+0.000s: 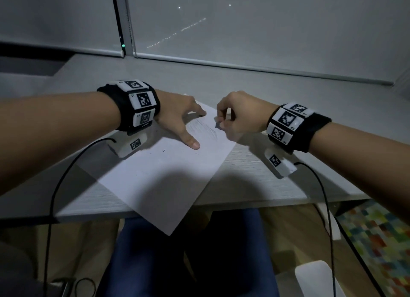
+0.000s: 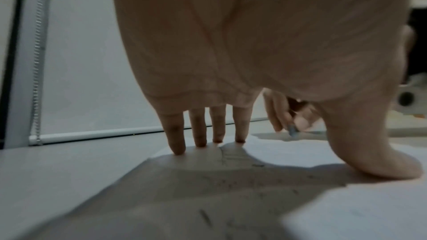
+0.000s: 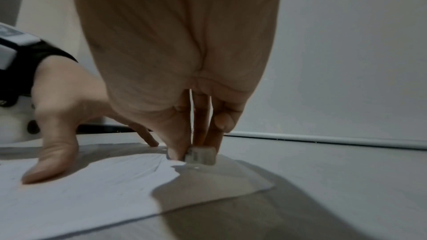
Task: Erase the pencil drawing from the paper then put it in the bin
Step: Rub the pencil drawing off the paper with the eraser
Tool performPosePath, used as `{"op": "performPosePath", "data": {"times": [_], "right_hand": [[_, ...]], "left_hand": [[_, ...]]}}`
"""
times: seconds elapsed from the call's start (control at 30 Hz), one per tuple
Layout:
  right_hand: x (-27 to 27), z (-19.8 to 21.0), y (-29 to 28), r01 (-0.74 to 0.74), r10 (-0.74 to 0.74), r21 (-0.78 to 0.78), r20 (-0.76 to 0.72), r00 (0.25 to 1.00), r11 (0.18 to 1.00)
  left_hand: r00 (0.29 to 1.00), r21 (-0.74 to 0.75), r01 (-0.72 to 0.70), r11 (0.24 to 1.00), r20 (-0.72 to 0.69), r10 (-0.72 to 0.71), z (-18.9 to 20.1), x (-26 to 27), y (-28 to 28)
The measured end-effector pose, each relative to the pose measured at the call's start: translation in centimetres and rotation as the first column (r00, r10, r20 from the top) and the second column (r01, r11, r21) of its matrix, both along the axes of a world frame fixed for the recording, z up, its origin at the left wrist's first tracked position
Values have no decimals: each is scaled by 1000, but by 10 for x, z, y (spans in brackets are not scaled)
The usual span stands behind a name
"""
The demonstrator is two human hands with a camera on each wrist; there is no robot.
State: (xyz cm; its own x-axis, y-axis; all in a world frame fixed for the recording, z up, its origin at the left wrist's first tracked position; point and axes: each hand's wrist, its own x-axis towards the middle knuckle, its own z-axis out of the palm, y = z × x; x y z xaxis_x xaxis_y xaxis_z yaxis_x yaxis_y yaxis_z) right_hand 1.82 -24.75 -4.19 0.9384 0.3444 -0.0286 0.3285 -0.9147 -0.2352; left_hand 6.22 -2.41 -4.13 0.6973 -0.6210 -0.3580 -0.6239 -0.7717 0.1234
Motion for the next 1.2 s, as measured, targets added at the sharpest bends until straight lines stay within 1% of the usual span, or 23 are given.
{"op": "performPosePath", "data": {"times": [0.1, 0.17, 0.3, 0.37, 0.43, 0.6, 0.67, 0.8, 0.87, 0.93, 1.03, 1.07, 1.1, 1.2], "right_hand": [[1, 1, 11, -61, 58, 63, 46, 997, 996], [3, -1, 22, -99, 95, 71, 54, 994, 993], [9, -11, 29, -80, 77, 38, 66, 995, 996], [8, -13, 30, -82, 80, 28, 58, 995, 996], [4, -12, 31, -119, 118, 14, 40, 992, 993], [-11, -10, 33, -227, 230, 70, -24, 973, 971], [-9, -9, 33, -216, 218, 87, -20, 976, 973], [8, -11, 35, -95, 91, 60, 69, 993, 994], [8, -13, 36, -60, 55, 51, 91, 994, 997], [0, -13, 38, -90, 86, 43, 94, 992, 995], [-19, -14, 42, -198, 197, 66, 33, 980, 978], [-21, -14, 44, -215, 214, 74, 23, 977, 974], [-20, -14, 43, -206, 205, 88, 24, 978, 975], [-8, -14, 41, -123, 117, 104, 63, 991, 987]], "left_hand": [[999, -9, 41, 999, -23, -41, -5, 0, -4], [998, -32, 43, 999, -46, -44, -8, 0, -4], [998, -27, 43, 999, -35, -44, -12, 3, -2], [999, -5, 28, 1000, -26, -28, -11, 3, -3], [1000, 27, 17, 1000, -12, -17, -8, 2, -6], [1000, 69, 21, 997, -1, -21, -4, 1, -9], [1000, 82, 24, 996, 1, -24, -5, 0, -8], [999, 149, 38, 988, 27, -42, -3, -1, -10], [999, 157, 31, 987, 23, -35, -2, -2, -12], [999, 172, 40, 984, 26, -45, -1, -2, -12], [1000, 188, 27, 982, 6, -29, -1, -4, -13], [1000, 187, 20, 982, 2, -21, -2, -3, -13], [1000, 182, 20, 983, -5, -19, -3, -3, -14], [999, 187, 39, 982, 19, -43, -3, -4, -13]]}}
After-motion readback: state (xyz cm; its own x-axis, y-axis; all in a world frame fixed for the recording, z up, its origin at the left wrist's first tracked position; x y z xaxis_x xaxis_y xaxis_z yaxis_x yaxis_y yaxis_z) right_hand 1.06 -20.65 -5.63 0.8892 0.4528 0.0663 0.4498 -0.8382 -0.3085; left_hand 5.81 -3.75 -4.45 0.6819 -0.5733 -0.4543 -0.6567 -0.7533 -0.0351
